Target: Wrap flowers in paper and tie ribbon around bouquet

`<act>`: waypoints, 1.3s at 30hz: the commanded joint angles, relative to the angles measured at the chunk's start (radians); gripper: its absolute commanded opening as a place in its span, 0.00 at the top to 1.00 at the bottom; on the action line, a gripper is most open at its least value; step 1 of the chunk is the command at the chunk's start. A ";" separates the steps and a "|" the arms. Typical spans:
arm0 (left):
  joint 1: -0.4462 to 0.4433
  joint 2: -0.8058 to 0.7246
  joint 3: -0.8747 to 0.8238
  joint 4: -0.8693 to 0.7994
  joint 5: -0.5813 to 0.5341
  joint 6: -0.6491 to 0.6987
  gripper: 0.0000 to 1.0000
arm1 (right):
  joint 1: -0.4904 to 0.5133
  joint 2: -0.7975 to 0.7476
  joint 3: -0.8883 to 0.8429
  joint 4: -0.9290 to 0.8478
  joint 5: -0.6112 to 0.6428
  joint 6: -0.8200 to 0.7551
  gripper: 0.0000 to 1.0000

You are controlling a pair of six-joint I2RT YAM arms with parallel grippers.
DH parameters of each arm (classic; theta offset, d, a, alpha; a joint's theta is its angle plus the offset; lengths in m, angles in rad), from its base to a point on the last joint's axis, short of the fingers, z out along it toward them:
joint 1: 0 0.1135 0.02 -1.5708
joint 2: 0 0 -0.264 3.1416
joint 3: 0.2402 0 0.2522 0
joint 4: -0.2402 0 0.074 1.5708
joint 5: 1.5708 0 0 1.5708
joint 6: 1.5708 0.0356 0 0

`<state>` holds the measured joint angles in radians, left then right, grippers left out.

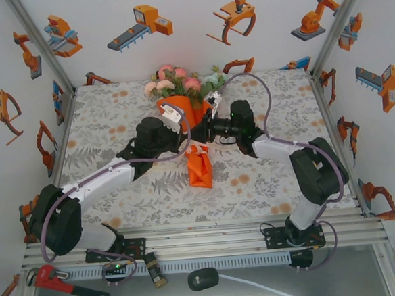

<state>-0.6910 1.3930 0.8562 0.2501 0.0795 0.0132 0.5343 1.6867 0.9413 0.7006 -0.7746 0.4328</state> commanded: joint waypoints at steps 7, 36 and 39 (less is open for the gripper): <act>0.074 -0.049 0.038 -0.033 -0.025 -0.174 0.58 | -0.021 -0.079 -0.036 0.042 0.002 -0.013 1.00; 0.238 0.358 0.250 -0.373 0.418 -0.244 0.46 | -0.034 -0.231 -0.288 0.025 -0.286 -0.107 1.00; 0.237 0.374 0.245 -0.416 0.363 -0.221 0.44 | -0.034 -0.222 -0.278 0.025 -0.277 -0.106 1.00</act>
<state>-0.4541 1.7454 1.0931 -0.0944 0.4812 -0.2729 0.5060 1.4670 0.6605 0.6964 -1.0313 0.3466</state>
